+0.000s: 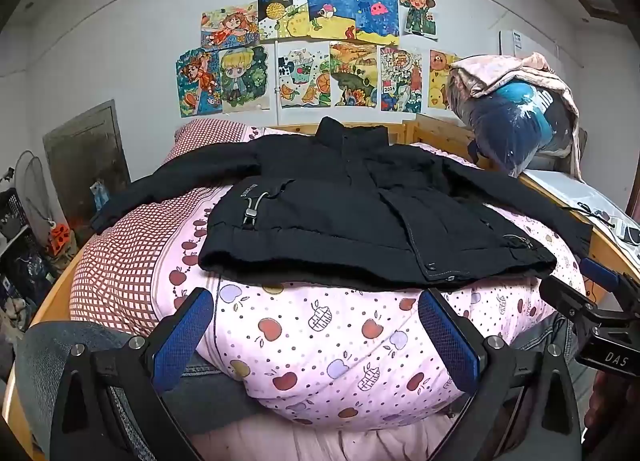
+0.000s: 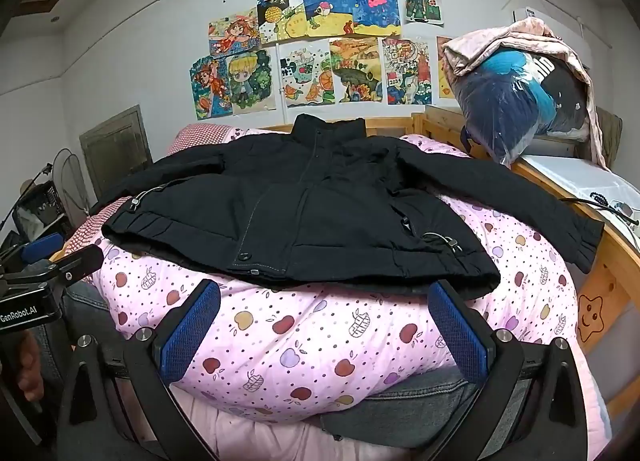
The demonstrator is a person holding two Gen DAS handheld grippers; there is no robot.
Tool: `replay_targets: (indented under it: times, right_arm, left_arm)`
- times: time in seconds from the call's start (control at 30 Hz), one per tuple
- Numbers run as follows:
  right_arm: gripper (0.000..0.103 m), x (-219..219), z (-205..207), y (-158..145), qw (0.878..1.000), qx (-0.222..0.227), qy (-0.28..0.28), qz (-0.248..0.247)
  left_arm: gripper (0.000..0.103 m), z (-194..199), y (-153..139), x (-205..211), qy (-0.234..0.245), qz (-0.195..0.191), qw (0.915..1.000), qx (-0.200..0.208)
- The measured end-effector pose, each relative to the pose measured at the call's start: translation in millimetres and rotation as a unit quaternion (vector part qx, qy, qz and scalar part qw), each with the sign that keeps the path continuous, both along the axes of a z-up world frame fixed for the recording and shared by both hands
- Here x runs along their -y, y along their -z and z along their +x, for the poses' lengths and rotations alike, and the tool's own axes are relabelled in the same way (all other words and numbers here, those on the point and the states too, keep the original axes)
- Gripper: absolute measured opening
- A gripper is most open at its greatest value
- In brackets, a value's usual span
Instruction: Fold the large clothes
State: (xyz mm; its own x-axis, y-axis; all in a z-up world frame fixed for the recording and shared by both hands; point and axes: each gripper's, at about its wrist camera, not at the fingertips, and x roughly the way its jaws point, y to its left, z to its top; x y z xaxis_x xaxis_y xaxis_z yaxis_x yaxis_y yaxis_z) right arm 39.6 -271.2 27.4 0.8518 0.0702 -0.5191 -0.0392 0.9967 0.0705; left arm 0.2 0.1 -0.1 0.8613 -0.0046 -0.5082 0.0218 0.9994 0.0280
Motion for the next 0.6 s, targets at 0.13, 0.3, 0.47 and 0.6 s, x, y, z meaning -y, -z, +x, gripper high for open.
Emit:
replay_targets:
  times: [0.13,0.3,0.47,0.6]
  right_arm:
    - [0.102,1.3,-0.1,0.3,1.0,0.0,0.0,0.001]
    - [0.102,2.1,0.1,0.6,1.0,-0.001,0.0,0.001]
    - [0.102,2.6,0.4,0.5,1.0,-0.001,0.0,0.002]
    - [0.102,2.9,0.7,0.4,1.0,-0.001,0.0,0.002]
  left_arm:
    - [0.103,-0.1,0.0,-0.1,0.0,-0.001,1.0,0.0]
    - [0.103,0.0,0.0,-0.1,0.0,-0.001,1.0,0.0]
    - [0.103,-0.1,0.0,-0.1,0.0,-0.001,1.0,0.0]
    - [0.103,0.0,-0.1,-0.1,0.0,-0.001,1.0,0.0]
